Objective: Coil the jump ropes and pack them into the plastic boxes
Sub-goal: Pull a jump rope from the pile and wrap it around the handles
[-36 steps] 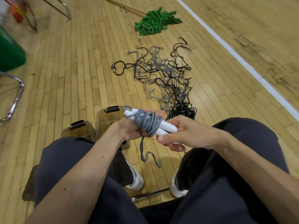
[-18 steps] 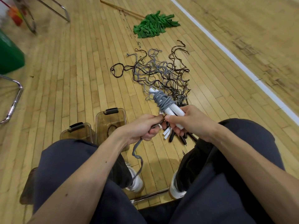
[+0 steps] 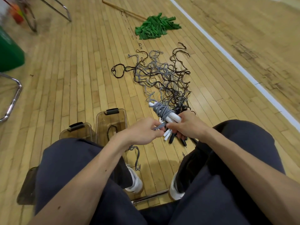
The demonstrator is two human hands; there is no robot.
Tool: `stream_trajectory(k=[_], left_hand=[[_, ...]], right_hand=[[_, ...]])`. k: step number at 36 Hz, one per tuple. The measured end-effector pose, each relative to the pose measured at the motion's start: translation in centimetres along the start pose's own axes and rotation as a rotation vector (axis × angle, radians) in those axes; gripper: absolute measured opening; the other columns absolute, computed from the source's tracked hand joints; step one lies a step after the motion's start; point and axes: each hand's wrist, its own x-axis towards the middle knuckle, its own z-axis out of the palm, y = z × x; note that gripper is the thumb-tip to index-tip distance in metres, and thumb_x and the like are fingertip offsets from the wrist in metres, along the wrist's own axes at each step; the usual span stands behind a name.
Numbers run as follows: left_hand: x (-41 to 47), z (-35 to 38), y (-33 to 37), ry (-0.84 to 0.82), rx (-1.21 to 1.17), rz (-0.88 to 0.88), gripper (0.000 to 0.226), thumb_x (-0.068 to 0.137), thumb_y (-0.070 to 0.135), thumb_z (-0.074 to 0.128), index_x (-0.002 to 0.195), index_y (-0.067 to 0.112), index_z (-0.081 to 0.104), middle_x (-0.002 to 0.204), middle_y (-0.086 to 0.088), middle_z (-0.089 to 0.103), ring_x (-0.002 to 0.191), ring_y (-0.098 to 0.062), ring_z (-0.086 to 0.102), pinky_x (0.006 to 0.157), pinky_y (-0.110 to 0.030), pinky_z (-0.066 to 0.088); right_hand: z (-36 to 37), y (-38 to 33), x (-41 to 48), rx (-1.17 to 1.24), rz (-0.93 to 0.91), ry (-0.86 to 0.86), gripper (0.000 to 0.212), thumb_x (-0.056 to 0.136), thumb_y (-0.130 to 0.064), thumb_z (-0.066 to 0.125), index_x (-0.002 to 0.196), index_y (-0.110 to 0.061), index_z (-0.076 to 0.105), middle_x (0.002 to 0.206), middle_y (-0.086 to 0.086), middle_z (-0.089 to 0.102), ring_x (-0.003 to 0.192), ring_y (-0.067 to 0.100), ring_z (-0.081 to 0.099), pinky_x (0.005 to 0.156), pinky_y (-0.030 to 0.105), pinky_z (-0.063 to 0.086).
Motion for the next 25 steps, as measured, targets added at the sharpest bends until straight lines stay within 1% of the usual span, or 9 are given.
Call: stream_trajectory(k=[3,7,10,14,16,18,20,22,25], left_hand=[[-0.5,-0.2,-0.1,0.065,0.181,0.005,0.016,0.102,0.026,0.053,0.112,0.022,0.065,0.071,0.008,0.055,0.059,-0.008,0.05,0.057,-0.027,0.04],[-0.5,-0.8,-0.4,0.163,0.332,0.038,0.022,0.102,0.032,0.053,0.107,0.018,0.069,0.079,0.001,0.063,0.073,-0.016,0.059,0.067,-0.037,0.049],[-0.4,-0.5,-0.3,0.196,0.445,0.11,0.024,0.103,0.034,0.05,0.103,0.018,0.068,0.074,0.007,0.055,0.069,-0.008,0.051,0.059,-0.032,0.037],[-0.4,-0.5,-0.6,0.249,0.537,0.203,0.024,0.104,0.036,0.048,0.108,0.023,0.067,0.073,0.014,0.052,0.074,-0.013,0.052,0.064,-0.033,0.039],[-0.6,-0.6,-0.7,0.266,0.553,0.237,0.024,0.104,0.036,0.048,0.112,0.023,0.067,0.081,0.009,0.058,0.081,-0.017,0.056,0.069,-0.036,0.045],[-0.7,-0.7,-0.6,0.279,0.567,0.272,0.025,0.104,0.036,0.047,0.116,0.024,0.066,0.097,0.005,0.066,0.092,-0.019,0.058,0.076,-0.04,0.049],[-0.6,-0.6,-0.6,0.291,0.575,0.316,0.026,0.104,0.035,0.047,0.118,0.025,0.067,0.108,0.006,0.067,0.1,-0.018,0.058,0.081,-0.042,0.05],[-0.5,-0.5,-0.7,0.301,0.585,0.339,0.026,0.105,0.034,0.047,0.118,0.025,0.067,0.11,0.007,0.066,0.104,-0.016,0.056,0.083,-0.041,0.05],[-0.2,-0.4,-1.0,0.331,0.57,0.369,0.024,0.104,0.035,0.048,0.114,0.023,0.066,0.108,0.007,0.066,0.104,-0.015,0.053,0.083,-0.04,0.048]], right_hand=[[-0.3,0.5,0.7,-0.097,0.074,0.058,0.02,0.096,-0.025,0.067,0.099,-0.006,0.063,0.081,0.009,0.068,0.059,0.014,0.062,0.059,0.029,0.054],[-0.2,0.5,1.1,-0.14,0.141,0.003,0.023,0.097,-0.023,0.066,0.102,0.0,0.064,0.08,0.009,0.066,0.06,0.016,0.06,0.063,0.032,0.053],[0.1,0.7,1.2,-0.216,0.177,-0.047,0.026,0.097,-0.023,0.066,0.103,0.002,0.065,0.082,0.013,0.068,0.065,0.021,0.061,0.069,0.037,0.055],[0.3,0.7,1.1,-0.25,0.206,-0.128,0.028,0.095,-0.022,0.066,0.097,0.006,0.068,0.072,0.012,0.067,0.059,0.022,0.058,0.056,0.031,0.049],[0.4,0.4,0.9,-0.269,0.206,-0.17,0.026,0.096,-0.022,0.066,0.09,0.003,0.068,0.064,0.008,0.064,0.051,0.018,0.054,0.049,0.027,0.047],[0.5,0.1,0.6,-0.273,0.208,-0.219,0.025,0.096,-0.021,0.066,0.091,0.004,0.069,0.063,0.007,0.062,0.051,0.019,0.052,0.049,0.027,0.045],[0.5,0.1,0.3,-0.258,0.213,-0.263,0.029,0.095,-0.019,0.066,0.099,0.009,0.068,0.068,0.01,0.062,0.059,0.023,0.053,0.051,0.029,0.044],[0.6,0.0,0.1,-0.256,0.21,-0.304,0.03,0.094,-0.018,0.067,0.103,0.011,0.067,0.07,0.01,0.062,0.061,0.024,0.054,0.05,0.029,0.044],[0.4,-0.1,-0.1,-0.274,0.187,-0.353,0.027,0.094,-0.018,0.068,0.101,0.008,0.068,0.067,0.005,0.063,0.053,0.017,0.056,0.048,0.025,0.047]])
